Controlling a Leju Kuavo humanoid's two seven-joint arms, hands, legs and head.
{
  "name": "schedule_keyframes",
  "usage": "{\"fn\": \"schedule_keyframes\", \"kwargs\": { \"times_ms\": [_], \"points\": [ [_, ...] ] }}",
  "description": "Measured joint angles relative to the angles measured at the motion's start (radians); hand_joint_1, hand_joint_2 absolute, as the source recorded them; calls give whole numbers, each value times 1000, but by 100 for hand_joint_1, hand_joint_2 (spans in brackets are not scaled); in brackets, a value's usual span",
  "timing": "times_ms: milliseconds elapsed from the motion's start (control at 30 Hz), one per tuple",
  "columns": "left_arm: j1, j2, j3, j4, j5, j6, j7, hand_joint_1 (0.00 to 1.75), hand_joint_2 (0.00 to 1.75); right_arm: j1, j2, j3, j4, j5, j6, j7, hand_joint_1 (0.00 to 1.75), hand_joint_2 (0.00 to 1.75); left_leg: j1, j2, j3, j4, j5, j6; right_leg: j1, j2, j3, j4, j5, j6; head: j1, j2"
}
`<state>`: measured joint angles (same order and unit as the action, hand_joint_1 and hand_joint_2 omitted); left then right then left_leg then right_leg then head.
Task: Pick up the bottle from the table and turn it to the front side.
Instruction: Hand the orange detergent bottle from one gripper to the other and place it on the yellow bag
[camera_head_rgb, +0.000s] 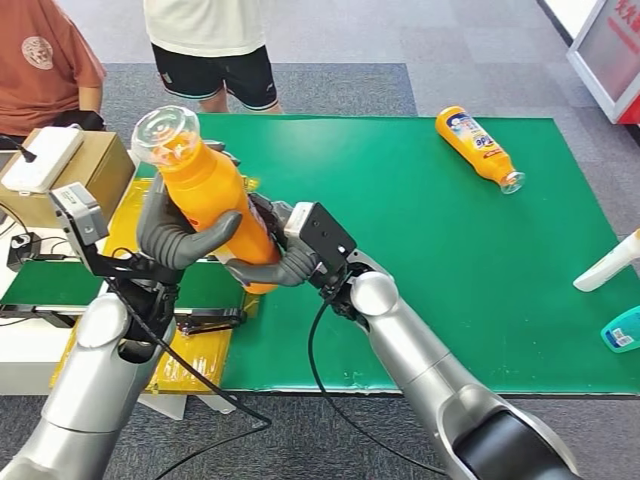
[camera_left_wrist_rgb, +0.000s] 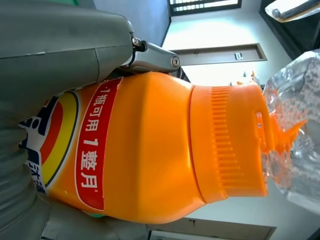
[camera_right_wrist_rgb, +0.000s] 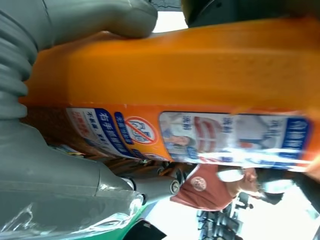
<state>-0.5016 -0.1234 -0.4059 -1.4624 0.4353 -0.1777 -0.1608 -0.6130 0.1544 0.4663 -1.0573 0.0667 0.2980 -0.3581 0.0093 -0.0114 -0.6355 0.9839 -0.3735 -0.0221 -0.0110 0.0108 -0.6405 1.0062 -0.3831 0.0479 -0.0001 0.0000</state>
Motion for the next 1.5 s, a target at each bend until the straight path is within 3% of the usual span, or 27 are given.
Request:
{"fn": "schedule_keyframes", "kwargs": {
  "times_ms": [267,733,833,1000,1133,1500],
  "points": [
    [9,17,3,2,17,0,-3,175,175,-20,-8,-1,14,-5,-30,20,0,175,0,0,0,0,0,0,0,0,0,0,0,0,0,0],
    [28,115,78,-23,-56,52,-20,175,175,-34,-52,-58,36,9,-91,21,0,175,0,0,0,0,0,0,0,0,0,0,0,0,0,0],
    [38,157,112,-35,-200,85,-1,175,175,-34,-71,-89,29,36,-113,36,0,175,0,0,0,0,0,0,0,0,0,0,0,0,0,0],
    [73,236,166,-77,-650,119,68,175,175,-24,-117,-162,-8,102,-132,56,0,175,0,0,0,0,0,0,0,0,0,0,0,0,0,0],
    [83,271,204,-121,-965,127,138,175,175,-11,-135,-217,-53,141,-130,81,0,175,0,0,0,0,0,0,0,0,0,0,0,0,0,0],
    [81,317,210,-156,-1302,112,215,175,175,-11,-138,-253,-118,160,-129,102,0,175,0,1,0,0,0,0,0,0,-1,0,0,0,0,0]
  ]
}}
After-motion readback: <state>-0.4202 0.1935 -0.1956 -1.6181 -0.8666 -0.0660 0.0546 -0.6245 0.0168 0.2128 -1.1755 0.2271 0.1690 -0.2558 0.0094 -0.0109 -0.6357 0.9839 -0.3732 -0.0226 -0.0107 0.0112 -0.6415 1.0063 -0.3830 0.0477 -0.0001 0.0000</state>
